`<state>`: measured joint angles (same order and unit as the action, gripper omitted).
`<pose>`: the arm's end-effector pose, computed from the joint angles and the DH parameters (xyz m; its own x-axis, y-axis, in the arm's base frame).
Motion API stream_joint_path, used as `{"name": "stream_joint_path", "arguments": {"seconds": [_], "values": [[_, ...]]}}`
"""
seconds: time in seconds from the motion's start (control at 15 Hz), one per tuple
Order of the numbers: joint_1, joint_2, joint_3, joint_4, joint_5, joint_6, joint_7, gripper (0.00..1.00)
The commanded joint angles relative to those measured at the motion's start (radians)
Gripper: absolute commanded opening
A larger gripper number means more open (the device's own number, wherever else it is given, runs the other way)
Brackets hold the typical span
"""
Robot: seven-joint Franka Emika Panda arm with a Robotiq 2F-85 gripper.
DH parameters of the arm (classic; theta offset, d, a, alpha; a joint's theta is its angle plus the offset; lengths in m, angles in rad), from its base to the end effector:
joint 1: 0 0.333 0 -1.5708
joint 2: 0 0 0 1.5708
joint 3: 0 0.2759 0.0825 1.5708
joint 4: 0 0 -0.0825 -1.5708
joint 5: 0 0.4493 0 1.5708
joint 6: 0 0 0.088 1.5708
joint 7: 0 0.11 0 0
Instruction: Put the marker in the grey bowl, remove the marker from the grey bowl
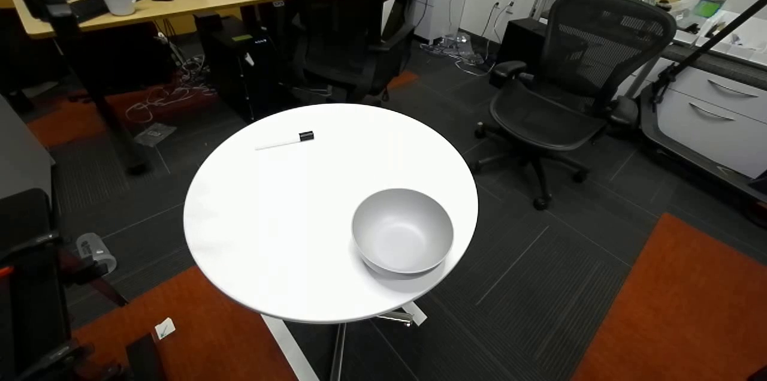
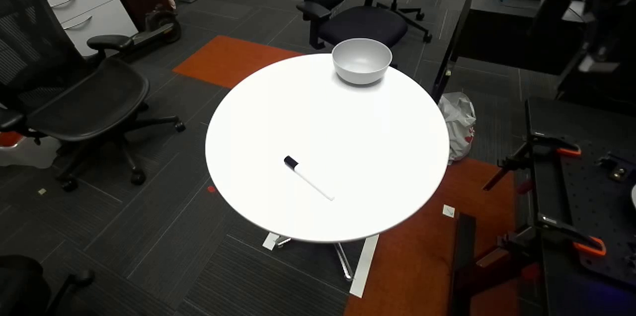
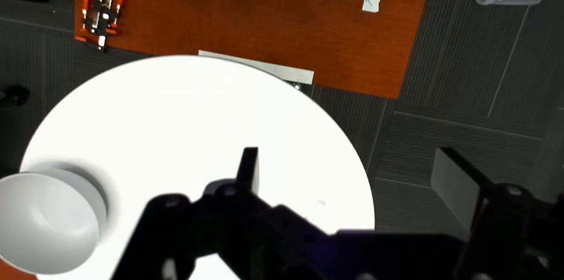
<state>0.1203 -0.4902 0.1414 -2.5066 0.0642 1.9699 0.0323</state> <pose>0.4511 0.1206 0.3799 0.9818 0.1833 -0.0493 0.1840 -0.9829 0.0102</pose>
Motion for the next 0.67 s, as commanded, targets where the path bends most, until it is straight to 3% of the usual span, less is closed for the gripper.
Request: {"name": "stream_joint_path", "arguments": {"seconds": [0.0, 0.2, 0.6], "values": [[0.02, 0.169, 0.043, 0.094, 0.008, 0.115, 0.068, 1.0], [0.016, 0.309, 0.072, 0.166, -0.012, 0.224, 0.157, 1.0], [0.012, 0.568, 0.039, 0.324, -0.053, 0.377, 0.276, 1.0]]}}
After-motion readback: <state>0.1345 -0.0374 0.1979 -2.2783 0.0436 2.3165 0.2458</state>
